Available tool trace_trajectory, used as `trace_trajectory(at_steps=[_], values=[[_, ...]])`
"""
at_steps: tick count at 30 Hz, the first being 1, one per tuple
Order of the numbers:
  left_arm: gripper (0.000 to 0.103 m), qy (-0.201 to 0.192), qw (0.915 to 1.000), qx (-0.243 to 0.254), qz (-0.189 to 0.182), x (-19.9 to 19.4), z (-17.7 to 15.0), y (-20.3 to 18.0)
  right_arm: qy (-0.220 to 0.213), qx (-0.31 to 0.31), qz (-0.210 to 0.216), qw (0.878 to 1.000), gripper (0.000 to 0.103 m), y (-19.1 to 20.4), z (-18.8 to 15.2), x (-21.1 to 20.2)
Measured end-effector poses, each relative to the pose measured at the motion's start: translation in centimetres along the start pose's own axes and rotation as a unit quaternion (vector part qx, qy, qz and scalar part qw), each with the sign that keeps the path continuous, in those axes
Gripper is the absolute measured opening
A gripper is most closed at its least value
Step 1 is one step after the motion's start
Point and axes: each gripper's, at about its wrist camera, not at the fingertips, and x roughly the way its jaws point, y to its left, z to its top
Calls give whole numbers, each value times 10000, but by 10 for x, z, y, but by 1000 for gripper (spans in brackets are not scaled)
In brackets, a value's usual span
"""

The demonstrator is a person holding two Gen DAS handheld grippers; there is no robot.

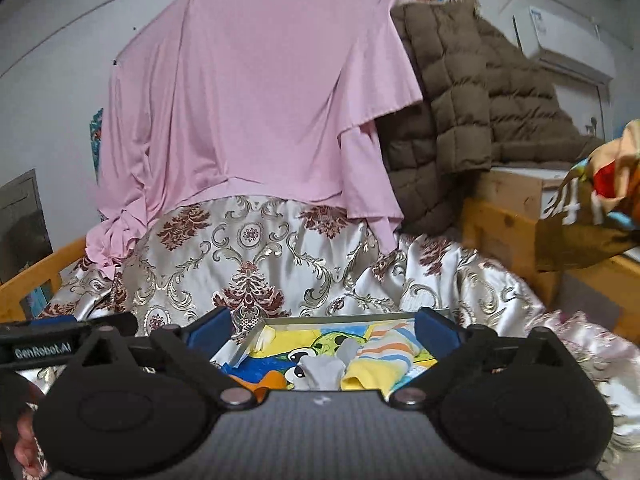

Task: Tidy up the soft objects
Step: 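Carry both items into the painted tray and open both tools, then lift both tools from the tray and move them over the pile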

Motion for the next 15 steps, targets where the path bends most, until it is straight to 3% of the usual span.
trace_trajectory(at_steps=[15], values=[[102,-447,9989,83,-104,-120,-36,-20,-614,-141,65,9980,102,20,-26,-119]])
